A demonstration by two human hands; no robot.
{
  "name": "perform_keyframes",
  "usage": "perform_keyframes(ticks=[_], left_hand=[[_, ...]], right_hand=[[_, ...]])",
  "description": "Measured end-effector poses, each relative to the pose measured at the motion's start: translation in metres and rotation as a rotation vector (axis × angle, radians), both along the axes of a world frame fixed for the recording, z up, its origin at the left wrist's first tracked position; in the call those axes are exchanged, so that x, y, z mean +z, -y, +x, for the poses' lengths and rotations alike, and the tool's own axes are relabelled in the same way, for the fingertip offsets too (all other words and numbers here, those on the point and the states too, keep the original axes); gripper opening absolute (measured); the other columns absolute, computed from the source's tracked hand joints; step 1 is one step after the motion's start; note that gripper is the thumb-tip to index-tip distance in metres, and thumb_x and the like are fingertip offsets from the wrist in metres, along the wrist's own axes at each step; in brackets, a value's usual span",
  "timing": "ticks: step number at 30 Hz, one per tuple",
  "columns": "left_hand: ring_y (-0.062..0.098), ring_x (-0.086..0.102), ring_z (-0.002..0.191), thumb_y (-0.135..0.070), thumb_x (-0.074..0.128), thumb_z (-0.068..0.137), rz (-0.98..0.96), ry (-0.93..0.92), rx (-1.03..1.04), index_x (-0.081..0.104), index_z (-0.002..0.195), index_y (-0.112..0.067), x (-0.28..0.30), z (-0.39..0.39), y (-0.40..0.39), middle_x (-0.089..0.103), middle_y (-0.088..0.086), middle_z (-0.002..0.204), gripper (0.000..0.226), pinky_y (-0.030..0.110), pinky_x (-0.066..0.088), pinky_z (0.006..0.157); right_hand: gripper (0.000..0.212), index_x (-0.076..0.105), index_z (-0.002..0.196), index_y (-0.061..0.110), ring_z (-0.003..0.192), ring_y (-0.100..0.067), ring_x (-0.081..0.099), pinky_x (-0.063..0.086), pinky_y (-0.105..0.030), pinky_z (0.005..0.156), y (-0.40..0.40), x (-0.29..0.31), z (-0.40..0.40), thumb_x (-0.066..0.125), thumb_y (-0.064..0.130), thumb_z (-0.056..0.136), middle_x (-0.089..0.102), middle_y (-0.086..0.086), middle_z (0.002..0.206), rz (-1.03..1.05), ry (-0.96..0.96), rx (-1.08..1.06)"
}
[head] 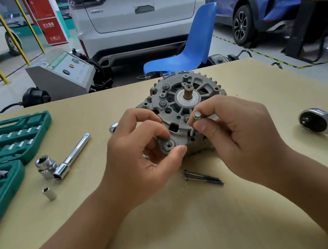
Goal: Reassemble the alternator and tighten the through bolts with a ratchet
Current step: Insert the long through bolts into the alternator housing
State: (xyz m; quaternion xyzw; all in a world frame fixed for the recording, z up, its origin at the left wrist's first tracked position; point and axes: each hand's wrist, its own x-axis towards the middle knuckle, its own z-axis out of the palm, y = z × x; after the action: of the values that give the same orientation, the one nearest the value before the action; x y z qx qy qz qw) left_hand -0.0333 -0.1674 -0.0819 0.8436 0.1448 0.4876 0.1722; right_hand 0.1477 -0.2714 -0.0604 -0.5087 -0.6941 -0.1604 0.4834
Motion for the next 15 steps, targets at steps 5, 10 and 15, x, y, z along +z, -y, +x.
perform_keyframes(ticks=[5,10,15], left_hand=[[0.005,0.054,0.067,-0.018,0.087,0.076,0.020,0.003,0.008,0.070,0.082,-0.004,-0.0016,0.0005,-0.0017,0.058,0.008,0.101,0.023,0.008,0.041,0.063],[0.006,0.055,0.068,-0.020,0.085,0.077,-0.008,0.010,0.012,0.070,0.083,-0.006,-0.0015,0.0001,-0.0027,0.057,0.007,0.102,0.022,0.009,0.041,0.063],[0.005,0.056,0.072,-0.018,0.086,0.076,0.005,0.014,0.022,0.070,0.083,-0.006,-0.0013,0.0004,-0.0031,0.058,0.006,0.101,0.022,0.008,0.041,0.064]], right_hand=[[0.022,0.069,0.096,0.004,0.073,-0.021,0.061,0.052,-0.037,0.063,0.0001,0.0004,0.0069,0.052,0.017,0.100,0.067,-0.003,0.085,-0.045,0.048,-0.006],[0.019,0.071,0.095,0.003,0.071,-0.005,0.054,0.043,-0.012,0.068,0.0004,0.0036,0.0066,0.055,0.012,0.098,0.068,-0.002,0.082,-0.067,0.033,0.037],[0.018,0.073,0.095,0.005,0.071,-0.002,0.061,0.047,-0.011,0.068,-0.0013,0.0007,0.0022,0.057,0.013,0.097,0.072,-0.002,0.081,-0.020,-0.029,0.015]])
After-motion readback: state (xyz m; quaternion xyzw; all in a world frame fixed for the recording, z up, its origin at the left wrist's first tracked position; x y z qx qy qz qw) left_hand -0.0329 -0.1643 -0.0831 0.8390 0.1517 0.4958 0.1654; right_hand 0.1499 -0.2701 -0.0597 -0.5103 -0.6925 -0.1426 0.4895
